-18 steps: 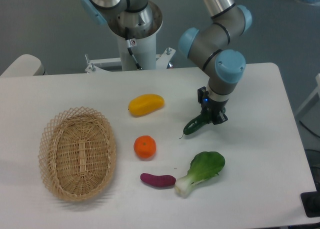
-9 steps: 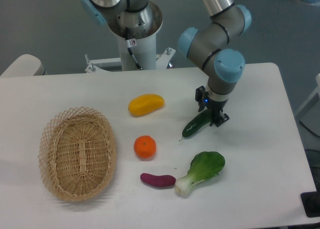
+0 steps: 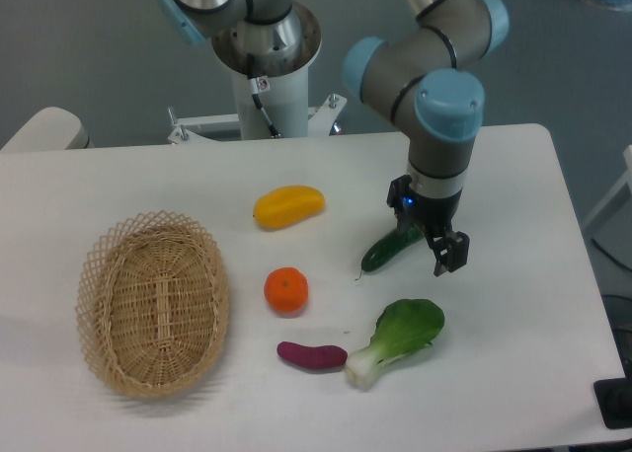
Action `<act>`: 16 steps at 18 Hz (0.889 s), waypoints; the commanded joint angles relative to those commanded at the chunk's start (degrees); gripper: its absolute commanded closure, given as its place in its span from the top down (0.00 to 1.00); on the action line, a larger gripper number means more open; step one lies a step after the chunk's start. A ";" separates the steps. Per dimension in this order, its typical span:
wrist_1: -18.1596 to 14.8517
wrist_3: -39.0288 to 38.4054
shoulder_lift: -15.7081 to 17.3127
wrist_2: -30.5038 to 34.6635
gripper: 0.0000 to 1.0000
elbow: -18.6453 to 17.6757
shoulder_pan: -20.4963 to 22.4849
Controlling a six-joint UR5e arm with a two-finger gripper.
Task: Place the cucumber on the table
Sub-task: 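Raise the open gripper up and away from the cucumber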
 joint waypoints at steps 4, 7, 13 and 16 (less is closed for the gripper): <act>-0.35 0.09 0.54 0.35 1.00 2.90 0.70; -5.34 0.79 0.19 0.61 1.00 6.84 2.19; -12.39 11.93 -0.60 0.70 1.00 10.55 8.87; -13.01 18.77 -0.52 0.44 1.00 9.85 12.64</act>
